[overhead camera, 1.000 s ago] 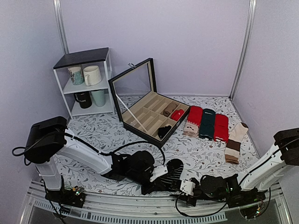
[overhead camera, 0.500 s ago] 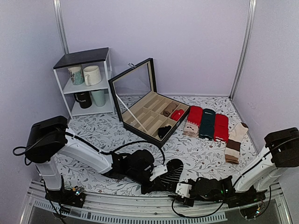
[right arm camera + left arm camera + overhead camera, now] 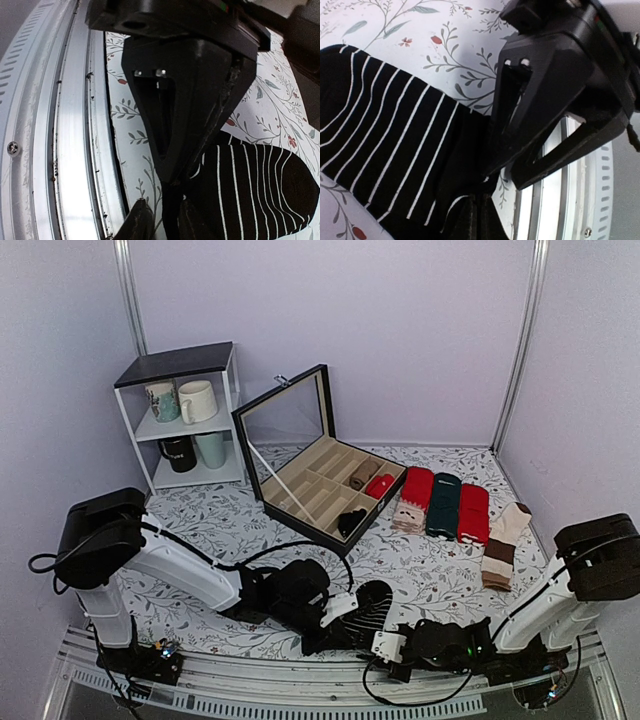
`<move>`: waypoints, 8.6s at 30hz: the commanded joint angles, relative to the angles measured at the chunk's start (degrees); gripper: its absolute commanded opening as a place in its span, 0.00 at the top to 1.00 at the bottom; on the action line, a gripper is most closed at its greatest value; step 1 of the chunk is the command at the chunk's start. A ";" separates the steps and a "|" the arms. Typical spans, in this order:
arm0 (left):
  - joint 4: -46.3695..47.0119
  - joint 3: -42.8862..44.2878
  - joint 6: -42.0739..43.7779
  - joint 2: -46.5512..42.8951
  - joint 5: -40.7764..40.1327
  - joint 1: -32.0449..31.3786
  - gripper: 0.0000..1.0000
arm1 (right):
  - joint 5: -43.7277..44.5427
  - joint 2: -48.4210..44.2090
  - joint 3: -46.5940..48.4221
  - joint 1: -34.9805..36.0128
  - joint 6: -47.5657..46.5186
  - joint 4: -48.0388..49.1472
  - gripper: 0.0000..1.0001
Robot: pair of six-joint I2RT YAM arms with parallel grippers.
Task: Roll the socks
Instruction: Roll the sock at the corner of the board.
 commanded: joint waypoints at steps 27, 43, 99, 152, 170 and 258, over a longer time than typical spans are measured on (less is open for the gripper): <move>19.28 -18.47 24.42 -18.70 -20.75 -6.46 0.77 | -24.81 0.99 -2.23 -12.10 35.46 -12.61 0.97; 35.05 -19.68 33.72 -8.69 -29.06 -9.26 0.61 | -34.21 7.74 -0.22 -15.73 43.33 -13.39 0.97; -7.05 -4.78 6.85 7.07 -1.48 0.71 1.00 | -5.34 -11.18 -5.43 -2.98 10.40 -1.18 0.64; 19.40 -16.20 30.68 -12.18 -21.30 -9.93 0.79 | -33.88 7.66 -4.72 -17.96 44.77 -6.32 0.97; 24.35 -11.25 39.83 -1.56 -30.58 -10.92 0.66 | -34.92 7.82 -4.17 -18.24 44.23 -9.04 0.97; 17.61 -10.78 34.99 -1.44 -27.97 -10.04 0.66 | -38.55 7.54 -2.76 -18.88 44.16 -12.08 0.98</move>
